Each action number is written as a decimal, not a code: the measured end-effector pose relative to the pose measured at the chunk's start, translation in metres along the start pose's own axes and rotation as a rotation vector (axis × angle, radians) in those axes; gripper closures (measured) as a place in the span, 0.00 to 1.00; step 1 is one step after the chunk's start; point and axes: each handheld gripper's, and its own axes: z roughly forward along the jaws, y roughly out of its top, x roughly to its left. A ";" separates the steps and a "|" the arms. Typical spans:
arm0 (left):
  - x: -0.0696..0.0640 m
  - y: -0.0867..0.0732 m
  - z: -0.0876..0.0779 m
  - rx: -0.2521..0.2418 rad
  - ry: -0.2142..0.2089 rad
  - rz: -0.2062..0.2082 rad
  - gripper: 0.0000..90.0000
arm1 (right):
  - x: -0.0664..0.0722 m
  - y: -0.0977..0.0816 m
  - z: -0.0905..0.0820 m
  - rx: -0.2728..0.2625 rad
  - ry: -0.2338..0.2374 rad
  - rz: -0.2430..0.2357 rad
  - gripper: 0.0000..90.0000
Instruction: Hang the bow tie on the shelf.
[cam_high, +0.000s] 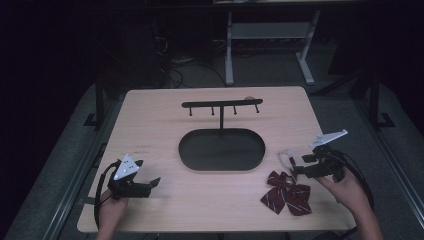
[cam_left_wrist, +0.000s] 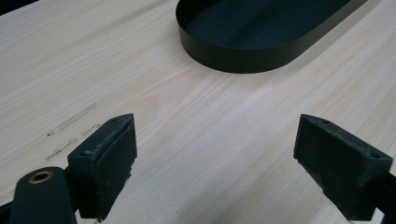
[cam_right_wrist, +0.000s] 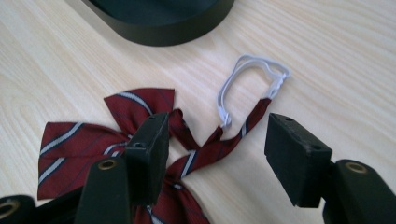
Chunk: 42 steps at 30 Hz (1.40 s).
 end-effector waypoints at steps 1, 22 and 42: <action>0.000 0.000 0.000 -0.001 0.000 -0.005 0.15 | 0.000 0.003 0.001 0.005 -0.003 -0.003 0.45; 0.000 0.000 0.001 -0.002 -0.006 -0.008 0.15 | -0.017 0.049 0.030 0.131 -0.029 -0.012 0.50; -0.001 0.000 0.002 -0.002 -0.010 -0.008 0.15 | -0.038 0.053 0.067 0.302 -0.089 0.027 0.68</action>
